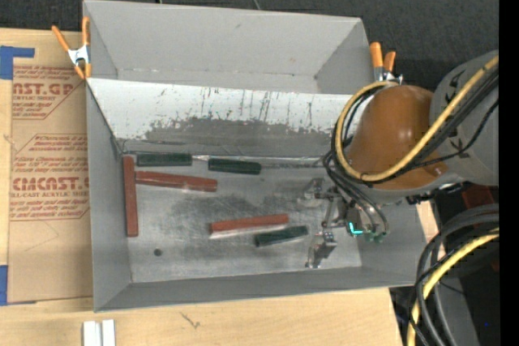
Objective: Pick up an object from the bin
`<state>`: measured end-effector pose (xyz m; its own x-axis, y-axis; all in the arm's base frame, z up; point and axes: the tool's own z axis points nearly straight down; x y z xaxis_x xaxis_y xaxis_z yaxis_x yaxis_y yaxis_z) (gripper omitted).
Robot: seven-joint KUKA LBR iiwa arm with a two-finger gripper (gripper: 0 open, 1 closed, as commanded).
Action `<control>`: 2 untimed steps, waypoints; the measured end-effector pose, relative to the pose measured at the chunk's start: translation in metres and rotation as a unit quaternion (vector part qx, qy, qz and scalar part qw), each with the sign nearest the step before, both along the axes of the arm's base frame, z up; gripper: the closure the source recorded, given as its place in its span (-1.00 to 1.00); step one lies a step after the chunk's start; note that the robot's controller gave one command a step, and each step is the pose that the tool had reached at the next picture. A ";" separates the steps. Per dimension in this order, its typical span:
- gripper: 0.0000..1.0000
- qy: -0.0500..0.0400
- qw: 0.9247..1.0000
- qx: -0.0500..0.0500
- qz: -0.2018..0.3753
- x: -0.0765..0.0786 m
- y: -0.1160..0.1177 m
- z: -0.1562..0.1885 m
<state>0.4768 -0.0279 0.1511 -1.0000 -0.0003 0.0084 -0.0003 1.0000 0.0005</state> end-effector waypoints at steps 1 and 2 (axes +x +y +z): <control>-1.00 -0.004 1.000 0.000 0.000 0.002 0.000 0.004; 1.00 -0.009 1.000 0.000 -0.020 0.038 0.019 -0.075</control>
Offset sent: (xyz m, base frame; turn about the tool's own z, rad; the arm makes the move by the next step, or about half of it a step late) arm 0.0343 0.0186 -0.0801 0.0403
